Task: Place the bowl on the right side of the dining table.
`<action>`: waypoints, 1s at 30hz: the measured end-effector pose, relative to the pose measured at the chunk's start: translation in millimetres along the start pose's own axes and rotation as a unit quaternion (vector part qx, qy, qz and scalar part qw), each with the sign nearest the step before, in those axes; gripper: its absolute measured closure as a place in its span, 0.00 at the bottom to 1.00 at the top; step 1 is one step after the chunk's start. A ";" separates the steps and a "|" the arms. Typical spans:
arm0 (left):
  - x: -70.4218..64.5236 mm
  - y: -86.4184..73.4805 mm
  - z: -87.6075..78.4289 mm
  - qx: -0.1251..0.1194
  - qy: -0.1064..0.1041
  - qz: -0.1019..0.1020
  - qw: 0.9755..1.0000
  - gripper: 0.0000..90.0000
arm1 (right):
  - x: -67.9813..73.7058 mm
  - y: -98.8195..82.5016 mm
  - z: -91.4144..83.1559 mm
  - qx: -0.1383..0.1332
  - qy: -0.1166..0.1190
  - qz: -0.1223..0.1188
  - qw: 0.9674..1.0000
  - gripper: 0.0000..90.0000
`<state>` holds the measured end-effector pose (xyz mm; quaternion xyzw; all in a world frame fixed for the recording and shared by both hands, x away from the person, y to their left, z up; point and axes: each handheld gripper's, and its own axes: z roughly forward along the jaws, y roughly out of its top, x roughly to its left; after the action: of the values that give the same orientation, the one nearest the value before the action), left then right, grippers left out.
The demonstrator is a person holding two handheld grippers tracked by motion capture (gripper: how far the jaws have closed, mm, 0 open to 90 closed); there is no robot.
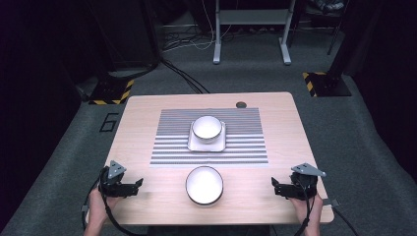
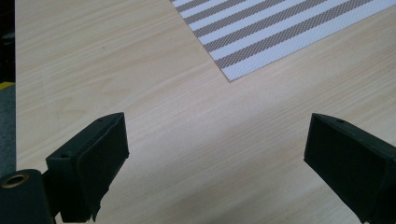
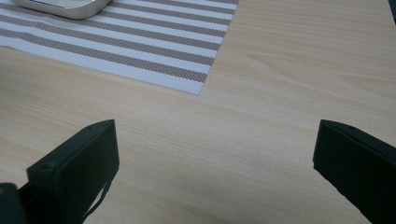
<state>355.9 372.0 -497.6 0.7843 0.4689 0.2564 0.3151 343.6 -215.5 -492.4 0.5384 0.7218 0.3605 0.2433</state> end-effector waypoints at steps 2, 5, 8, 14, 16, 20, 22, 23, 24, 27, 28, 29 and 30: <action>1.5 -4.6 0.1 0.003 0.003 -0.006 1.000 0.07 | -2.3 -3.4 0.9 0.004 -0.007 0.000 1.000 0.00; 4.3 -10.4 0.4 0.005 0.006 -0.011 1.000 0.07 | -6.1 -8.3 2.2 0.009 -0.012 0.004 1.000 0.00; 7.0 -15.7 0.5 0.007 0.008 -0.019 1.000 0.07 | -11.4 -13.0 3.4 0.014 -0.018 0.010 1.000 0.00; 12.4 -27.7 4.2 0.016 0.012 -0.027 0.999 0.07 | -25.7 -22.7 7.9 0.024 -0.033 0.024 0.999 0.00; 12.6 -30.5 5.3 0.016 0.014 -0.031 0.999 0.06 | -29.7 -25.3 9.9 0.029 -0.034 0.028 0.999 0.00; 12.2 -35.2 8.8 0.013 0.012 -0.039 0.999 0.06 | -34.9 -29.5 14.5 0.038 -0.037 0.033 0.998 0.00; 14.0 -37.6 9.7 0.007 0.005 -0.051 0.999 0.06 | -36.2 -29.4 15.7 0.041 -0.040 0.029 0.998 0.00; 15.3 -38.5 10.0 0.007 0.000 -0.058 0.998 0.06 | -36.5 -29.3 16.1 0.041 -0.044 0.026 0.998 0.00; 16.2 -38.6 10.5 0.009 -0.001 -0.063 0.998 0.05 | -37.0 -29.2 17.0 0.046 -0.046 0.024 0.998 0.00; 17.8 -38.3 11.5 0.012 -0.007 -0.070 0.997 0.04 | -38.0 -28.7 21.2 0.053 -0.043 0.013 0.998 0.00; 18.6 -38.2 11.9 0.014 -0.007 -0.073 0.997 0.04 | -38.7 -28.7 22.1 0.050 -0.041 0.012 0.998 0.00; 18.7 -38.0 12.1 0.015 -0.006 -0.073 0.997 0.04 | -39.4 -28.1 22.8 0.050 -0.040 0.012 0.998 0.00; 18.9 -37.5 12.6 0.016 -0.005 -0.074 0.997 0.03 | -39.7 -27.4 23.5 0.051 -0.038 0.012 0.998 0.00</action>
<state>351.3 399.4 -531.6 0.7538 0.5280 0.2210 0.3228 356.5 -251.7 -529.9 0.5723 0.7226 0.3056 0.2386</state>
